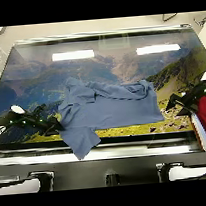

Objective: Fold the clothes and pants, and hang the long-sleeved shirts on hangers.

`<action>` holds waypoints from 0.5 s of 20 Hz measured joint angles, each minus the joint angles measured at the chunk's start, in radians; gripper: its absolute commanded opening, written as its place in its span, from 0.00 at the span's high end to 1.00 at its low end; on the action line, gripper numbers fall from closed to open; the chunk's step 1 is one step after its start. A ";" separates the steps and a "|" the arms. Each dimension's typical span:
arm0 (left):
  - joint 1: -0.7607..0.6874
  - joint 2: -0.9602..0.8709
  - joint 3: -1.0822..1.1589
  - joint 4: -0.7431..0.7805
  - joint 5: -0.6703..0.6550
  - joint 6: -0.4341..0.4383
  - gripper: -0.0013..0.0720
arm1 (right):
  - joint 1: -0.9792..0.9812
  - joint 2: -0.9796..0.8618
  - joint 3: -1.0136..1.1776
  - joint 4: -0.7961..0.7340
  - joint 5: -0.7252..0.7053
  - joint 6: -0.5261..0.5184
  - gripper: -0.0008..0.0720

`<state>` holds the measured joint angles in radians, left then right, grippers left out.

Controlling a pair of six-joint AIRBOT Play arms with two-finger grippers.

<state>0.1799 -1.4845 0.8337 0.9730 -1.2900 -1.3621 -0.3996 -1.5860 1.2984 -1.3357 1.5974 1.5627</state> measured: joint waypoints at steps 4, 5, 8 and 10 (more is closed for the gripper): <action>-0.029 0.001 -0.011 -0.003 0.045 -0.015 0.94 | -0.001 0.000 -0.063 0.018 -0.060 -0.005 0.06; -0.032 0.002 -0.012 -0.004 0.048 -0.019 0.94 | -0.001 0.000 -0.083 0.036 -0.082 -0.008 0.07; -0.037 0.010 -0.014 -0.005 0.059 -0.025 0.94 | -0.001 -0.002 -0.148 0.108 -0.151 -0.016 0.07; -0.039 0.019 -0.014 -0.002 0.063 -0.026 0.94 | 0.002 -0.010 -0.183 0.151 -0.184 -0.023 0.07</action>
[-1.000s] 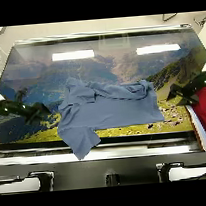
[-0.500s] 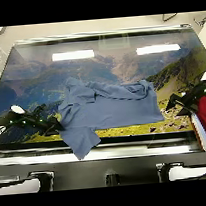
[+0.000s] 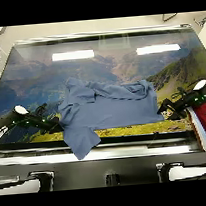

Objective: Fold the clothes and pants, and hang the long-sleeved shirts on hangers.

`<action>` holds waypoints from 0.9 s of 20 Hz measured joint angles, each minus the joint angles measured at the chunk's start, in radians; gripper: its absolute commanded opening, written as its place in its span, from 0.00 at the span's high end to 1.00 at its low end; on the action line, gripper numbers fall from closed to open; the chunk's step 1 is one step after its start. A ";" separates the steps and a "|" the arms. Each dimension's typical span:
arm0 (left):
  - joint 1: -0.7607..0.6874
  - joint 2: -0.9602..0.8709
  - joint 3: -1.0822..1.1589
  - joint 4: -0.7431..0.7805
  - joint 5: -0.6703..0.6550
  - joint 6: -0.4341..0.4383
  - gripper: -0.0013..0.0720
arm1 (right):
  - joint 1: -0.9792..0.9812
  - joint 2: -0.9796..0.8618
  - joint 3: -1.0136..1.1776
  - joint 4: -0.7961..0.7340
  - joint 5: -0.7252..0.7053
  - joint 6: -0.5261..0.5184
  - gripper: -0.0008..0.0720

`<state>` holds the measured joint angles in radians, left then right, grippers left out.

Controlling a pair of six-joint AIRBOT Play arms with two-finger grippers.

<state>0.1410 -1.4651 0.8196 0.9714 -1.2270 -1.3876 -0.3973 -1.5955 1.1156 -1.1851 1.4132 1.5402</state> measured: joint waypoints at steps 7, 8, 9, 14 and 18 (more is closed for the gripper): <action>0.000 0.075 0.015 -0.001 -0.002 0.000 0.94 | 0.093 -0.013 -0.016 0.050 -0.079 0.001 0.94; 0.001 0.096 0.035 -0.001 -0.003 0.000 0.95 | 0.100 -0.003 0.004 0.053 -0.085 0.001 0.94; 0.002 0.125 0.071 -0.002 -0.004 -0.001 0.95 | 0.105 0.018 0.037 0.055 -0.074 -0.005 0.94; 0.002 0.322 0.523 -0.005 0.020 0.000 0.94 | 0.115 0.231 0.383 0.048 -0.111 -0.126 0.94; 0.002 0.460 0.994 -0.001 0.135 0.032 0.95 | 0.116 0.501 0.664 -0.013 -0.269 -0.151 0.94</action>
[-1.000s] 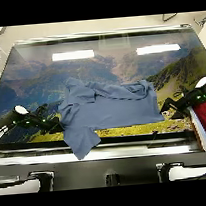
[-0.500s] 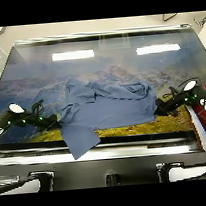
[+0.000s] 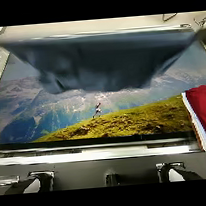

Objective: Fold the clothes and pants, and hang the long-sleeved shirts on hangers.

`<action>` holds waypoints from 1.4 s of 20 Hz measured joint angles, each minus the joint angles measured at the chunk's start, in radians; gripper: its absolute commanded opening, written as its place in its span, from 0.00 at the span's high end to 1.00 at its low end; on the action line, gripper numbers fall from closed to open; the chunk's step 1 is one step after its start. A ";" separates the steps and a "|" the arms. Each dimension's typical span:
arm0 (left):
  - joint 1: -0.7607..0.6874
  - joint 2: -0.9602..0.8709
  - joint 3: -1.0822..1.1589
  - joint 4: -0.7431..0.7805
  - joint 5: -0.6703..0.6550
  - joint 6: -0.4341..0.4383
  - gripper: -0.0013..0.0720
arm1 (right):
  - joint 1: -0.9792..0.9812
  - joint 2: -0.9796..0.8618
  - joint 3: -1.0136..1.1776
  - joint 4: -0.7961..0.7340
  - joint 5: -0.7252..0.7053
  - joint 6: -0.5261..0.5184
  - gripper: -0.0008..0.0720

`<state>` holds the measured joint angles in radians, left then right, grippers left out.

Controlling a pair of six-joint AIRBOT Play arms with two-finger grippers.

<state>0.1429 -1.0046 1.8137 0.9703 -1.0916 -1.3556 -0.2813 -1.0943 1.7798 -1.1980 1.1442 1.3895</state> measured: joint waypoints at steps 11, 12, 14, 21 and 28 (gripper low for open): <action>0.001 0.186 0.236 0.034 0.129 -0.055 0.94 | 0.000 0.318 0.119 -0.043 -0.116 0.139 0.94; 0.001 0.178 0.220 0.040 0.111 -0.056 0.94 | 0.000 0.301 0.120 -0.043 -0.088 0.154 0.94; 0.001 0.152 0.151 0.051 0.059 -0.058 0.94 | 0.000 0.237 0.113 -0.040 0.022 0.183 0.94; -0.020 -0.053 -0.357 0.065 0.104 -0.038 0.94 | 0.076 -0.182 -0.113 -0.040 0.157 0.206 0.94; -0.032 -0.419 -0.525 -0.013 0.249 -0.032 0.94 | 0.167 -0.544 -0.178 -0.004 -0.085 0.375 0.94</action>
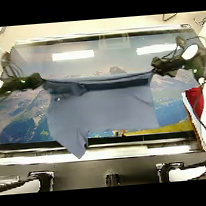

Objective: Fold the clothes and pants, and hang the long-sleeved shirts on hangers.

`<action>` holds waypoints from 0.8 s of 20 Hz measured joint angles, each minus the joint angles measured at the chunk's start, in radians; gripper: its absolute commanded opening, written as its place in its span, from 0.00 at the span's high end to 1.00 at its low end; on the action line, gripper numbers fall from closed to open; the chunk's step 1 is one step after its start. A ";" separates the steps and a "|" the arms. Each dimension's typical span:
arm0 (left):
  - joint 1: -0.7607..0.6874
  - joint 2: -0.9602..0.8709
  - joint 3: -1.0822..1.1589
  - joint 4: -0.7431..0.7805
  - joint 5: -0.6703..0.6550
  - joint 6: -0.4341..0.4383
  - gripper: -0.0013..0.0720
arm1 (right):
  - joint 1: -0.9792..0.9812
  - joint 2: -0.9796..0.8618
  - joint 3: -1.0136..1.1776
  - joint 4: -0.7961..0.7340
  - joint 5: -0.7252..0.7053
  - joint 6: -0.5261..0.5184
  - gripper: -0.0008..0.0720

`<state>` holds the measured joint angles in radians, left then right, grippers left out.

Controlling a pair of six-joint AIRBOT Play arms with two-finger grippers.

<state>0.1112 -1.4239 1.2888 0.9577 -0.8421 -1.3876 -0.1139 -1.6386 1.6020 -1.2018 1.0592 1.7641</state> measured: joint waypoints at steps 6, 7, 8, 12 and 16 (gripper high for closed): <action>-0.006 -0.133 -0.008 -0.096 -0.066 -0.003 0.14 | 0.000 -0.082 0.002 0.017 -0.026 0.067 0.26; 0.011 -0.139 0.006 -0.087 -0.115 -0.004 0.14 | -0.014 -0.079 0.010 0.016 -0.008 0.069 0.20; 0.036 -0.143 0.022 -0.060 -0.175 -0.010 0.14 | -0.035 -0.069 0.015 0.004 0.030 0.058 0.21; 0.185 -0.144 0.019 0.115 -0.484 -0.086 0.20 | -0.162 -0.032 -0.009 -0.095 0.286 -0.028 0.20; 0.274 -0.092 -0.169 0.184 -0.590 -0.065 0.41 | -0.236 0.031 -0.182 -0.132 0.435 -0.120 0.21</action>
<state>0.3855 -1.5162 1.1202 1.1419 -1.4322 -1.4525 -0.3500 -1.6081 1.4197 -1.3342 1.4940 1.6444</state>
